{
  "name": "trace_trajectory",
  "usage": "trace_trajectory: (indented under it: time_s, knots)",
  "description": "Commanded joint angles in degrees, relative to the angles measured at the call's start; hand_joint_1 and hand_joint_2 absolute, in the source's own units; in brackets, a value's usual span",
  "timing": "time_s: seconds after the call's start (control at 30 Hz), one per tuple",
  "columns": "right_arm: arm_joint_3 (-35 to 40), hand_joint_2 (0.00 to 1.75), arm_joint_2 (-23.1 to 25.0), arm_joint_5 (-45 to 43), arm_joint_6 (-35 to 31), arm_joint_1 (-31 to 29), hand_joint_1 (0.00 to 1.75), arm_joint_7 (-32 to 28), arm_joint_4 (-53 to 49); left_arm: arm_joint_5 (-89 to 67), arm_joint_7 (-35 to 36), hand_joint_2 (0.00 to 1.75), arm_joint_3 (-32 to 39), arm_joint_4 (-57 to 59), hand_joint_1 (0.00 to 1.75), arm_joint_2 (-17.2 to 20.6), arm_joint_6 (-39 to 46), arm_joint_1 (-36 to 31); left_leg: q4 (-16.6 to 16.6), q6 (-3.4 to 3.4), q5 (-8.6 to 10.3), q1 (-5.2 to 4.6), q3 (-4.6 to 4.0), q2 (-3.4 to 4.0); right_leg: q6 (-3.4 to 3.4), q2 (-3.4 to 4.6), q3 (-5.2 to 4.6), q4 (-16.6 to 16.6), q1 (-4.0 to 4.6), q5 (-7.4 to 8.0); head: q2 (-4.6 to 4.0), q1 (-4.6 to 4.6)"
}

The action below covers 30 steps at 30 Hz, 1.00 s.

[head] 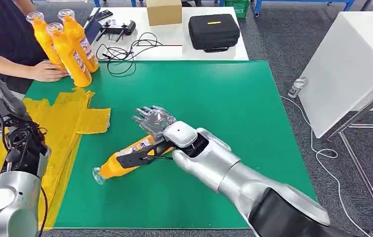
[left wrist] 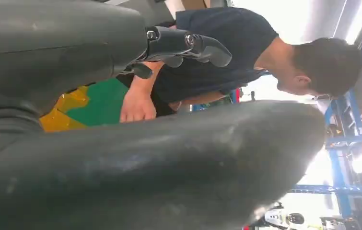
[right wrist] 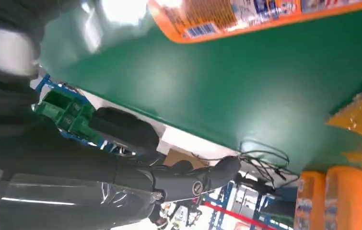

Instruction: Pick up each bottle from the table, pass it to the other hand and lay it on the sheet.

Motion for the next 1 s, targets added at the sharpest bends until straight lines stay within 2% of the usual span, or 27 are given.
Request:
trace_trajectory:
  time_s: [0.03, 0.47, 1.0]
  knots:
    - [-0.7, 1.75, 1.2, -0.2, 1.3, -1.0, 0.00, -0.8, 6.0, 1.1, -0.3, 0.00, -1.7, 3.3, 0.00, -1.0, -0.9, -2.9, 0.0, -0.04, -0.03, 0.05, 0.08, -0.12, 0.06, -0.22, 0.15, 0.0, 0.05, -0.07, -0.02, 0.00]
    - [-1.7, 1.75, 1.3, -1.0, 2.2, -0.5, 0.00, -0.5, 6.6, 1.3, -0.7, 0.00, -2.3, 2.9, 0.00, -1.5, -1.2, -3.5, 0.1, -0.05, -0.06, 0.06, 0.05, -0.11, 0.06, -0.21, 0.13, 0.0, 0.06, -0.09, 0.00, 0.00]
    - [-4.7, 1.75, -1.1, -3.0, 6.7, 5.5, 0.00, 2.6, 9.2, 2.2, -1.5, 0.00, -5.5, 0.4, 0.00, -4.9, -1.3, -4.6, 0.0, -0.03, -0.02, 0.06, 0.03, -0.28, 0.06, -0.37, 0.17, -0.1, 0.07, -0.08, 0.00, -0.02]
